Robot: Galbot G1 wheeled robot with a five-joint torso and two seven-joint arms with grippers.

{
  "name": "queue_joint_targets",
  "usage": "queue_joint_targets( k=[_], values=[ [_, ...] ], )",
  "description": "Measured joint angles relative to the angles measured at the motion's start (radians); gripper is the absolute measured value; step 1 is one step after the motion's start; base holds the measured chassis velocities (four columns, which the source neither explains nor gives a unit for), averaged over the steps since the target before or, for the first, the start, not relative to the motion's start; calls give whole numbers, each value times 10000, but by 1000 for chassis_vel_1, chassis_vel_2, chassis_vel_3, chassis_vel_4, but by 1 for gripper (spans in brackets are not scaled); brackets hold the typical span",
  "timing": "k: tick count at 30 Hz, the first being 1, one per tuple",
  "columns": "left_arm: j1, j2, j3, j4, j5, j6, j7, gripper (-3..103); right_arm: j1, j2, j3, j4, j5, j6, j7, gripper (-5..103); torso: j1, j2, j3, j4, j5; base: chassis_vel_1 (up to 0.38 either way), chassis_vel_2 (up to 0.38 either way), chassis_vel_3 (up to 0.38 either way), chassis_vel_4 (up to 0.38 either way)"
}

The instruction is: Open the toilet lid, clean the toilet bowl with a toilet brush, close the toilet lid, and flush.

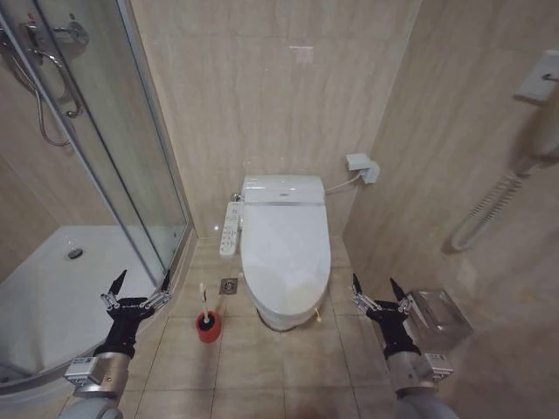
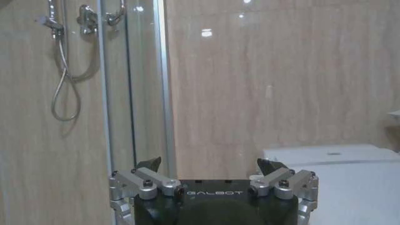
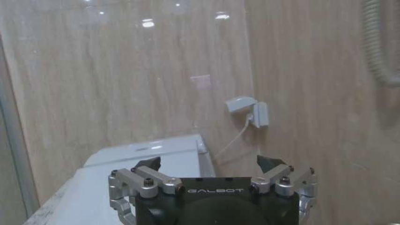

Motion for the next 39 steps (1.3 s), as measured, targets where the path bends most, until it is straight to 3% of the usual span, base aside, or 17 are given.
queue_joint_targets(
  k=[21, 26, 33, 39],
  values=[
    [1, 0, 2, 0, 0, 0, 0, 100, 338, -45, 150, -459, -448, 72, 491, 100, -2, 3, -1, -6, -2, -50, 41, 42, -53],
    [4, 0, 2, 0, 0, 0, 0, 100, 398, -434, 56, -1091, -802, 59, 417, 100, -5, 3, -1, -3, -2, -39, 41, 54, -35],
    [11, -1, 2, 0, 0, 0, 0, 100, 439, -1278, -315, -2548, -2015, 383, 276, 100, -17, 6, -6, -5, 0, 35, -25, -30, 21],
    [7, 0, 2, 0, 0, 0, 0, 100, 630, -1345, -617, -3306, -2365, 648, 93, 100, -12, 5, -5, -3, -2, 0, 0, 0, 0]
  ],
)
